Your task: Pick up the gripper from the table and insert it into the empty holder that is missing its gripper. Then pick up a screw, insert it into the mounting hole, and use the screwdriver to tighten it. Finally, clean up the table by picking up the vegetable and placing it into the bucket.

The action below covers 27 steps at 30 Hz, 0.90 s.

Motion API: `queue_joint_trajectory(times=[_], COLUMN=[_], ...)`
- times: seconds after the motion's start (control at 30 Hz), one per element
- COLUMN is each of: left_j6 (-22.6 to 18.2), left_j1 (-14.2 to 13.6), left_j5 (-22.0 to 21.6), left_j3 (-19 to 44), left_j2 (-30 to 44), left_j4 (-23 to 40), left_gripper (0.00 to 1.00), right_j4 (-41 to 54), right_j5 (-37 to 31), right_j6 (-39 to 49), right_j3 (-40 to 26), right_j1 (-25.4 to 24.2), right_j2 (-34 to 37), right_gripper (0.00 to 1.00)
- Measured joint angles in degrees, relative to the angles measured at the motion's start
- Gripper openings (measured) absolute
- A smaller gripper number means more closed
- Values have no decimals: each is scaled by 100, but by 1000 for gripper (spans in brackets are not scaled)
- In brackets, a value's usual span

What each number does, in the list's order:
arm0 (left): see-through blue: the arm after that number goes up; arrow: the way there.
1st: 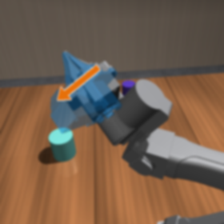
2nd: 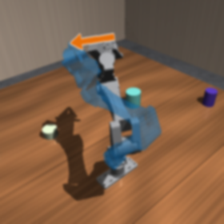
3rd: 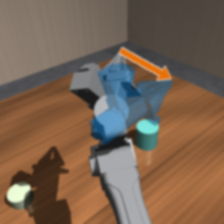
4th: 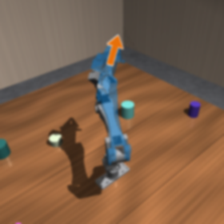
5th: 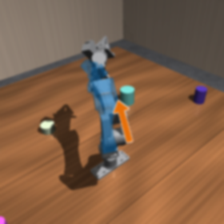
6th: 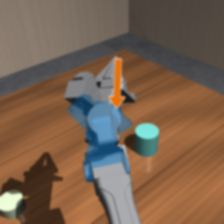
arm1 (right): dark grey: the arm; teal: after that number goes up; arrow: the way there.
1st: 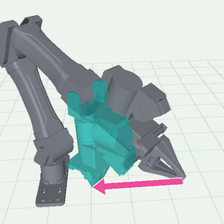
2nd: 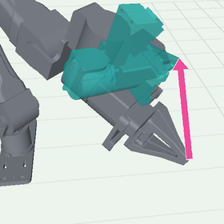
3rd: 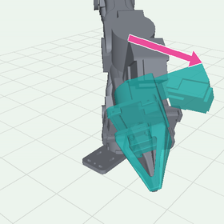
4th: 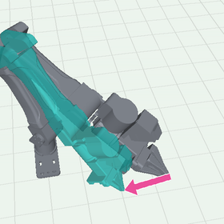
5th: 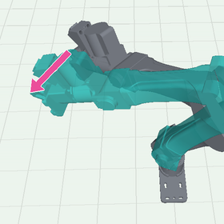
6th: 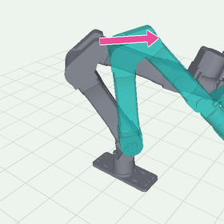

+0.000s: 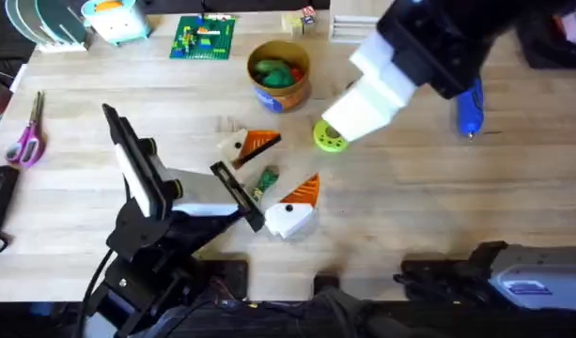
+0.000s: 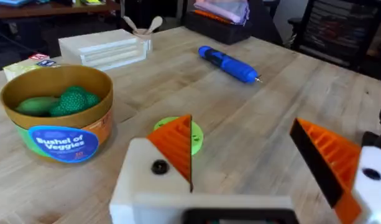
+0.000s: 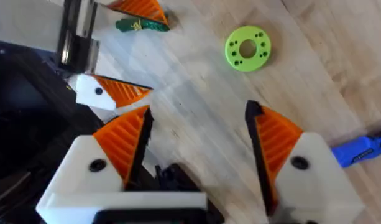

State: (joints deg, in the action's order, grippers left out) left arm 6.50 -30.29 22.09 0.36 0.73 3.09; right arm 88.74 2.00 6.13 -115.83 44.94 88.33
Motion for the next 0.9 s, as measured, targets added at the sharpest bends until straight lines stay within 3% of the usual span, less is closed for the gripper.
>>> queue_joint_trajectory(times=[0.17, 0.23, 0.3, 0.43, 0.47, 0.7, 0.9], left_j6=[0, 8, -3, -4, -14, -22, -22], left_j1=[-1, 0, 0, -2, -2, -1, -2], left_j5=[-1, -2, 1, -2, -13, -88, -90], left_j3=[0, 0, 0, 0, 0, 0, 0], left_j2=[0, 0, 0, 0, 0, 0, 0], left_j4=[0, 0, -2, -2, -2, 0, 0], left_gripper=[994, 940, 710, 84, 24, 11, 10], right_j4=[350, 344, 270, -230, -432, -1352, -1514], right_j5=[0, 0, 1, 26, 44, 172, 195], right_j6=[135, 140, 140, 127, 109, -178, -407], right_j3=[0, 41, 238, 1053, 1368, 3018, 3500], right_j1=[-256, -277, -281, -286, -288, -292, -323], right_j2=[-508, -591, -722, -1140, -1297, -2261, -2786], right_gripper=[894, 894, 894, 894, 894, 894, 894])
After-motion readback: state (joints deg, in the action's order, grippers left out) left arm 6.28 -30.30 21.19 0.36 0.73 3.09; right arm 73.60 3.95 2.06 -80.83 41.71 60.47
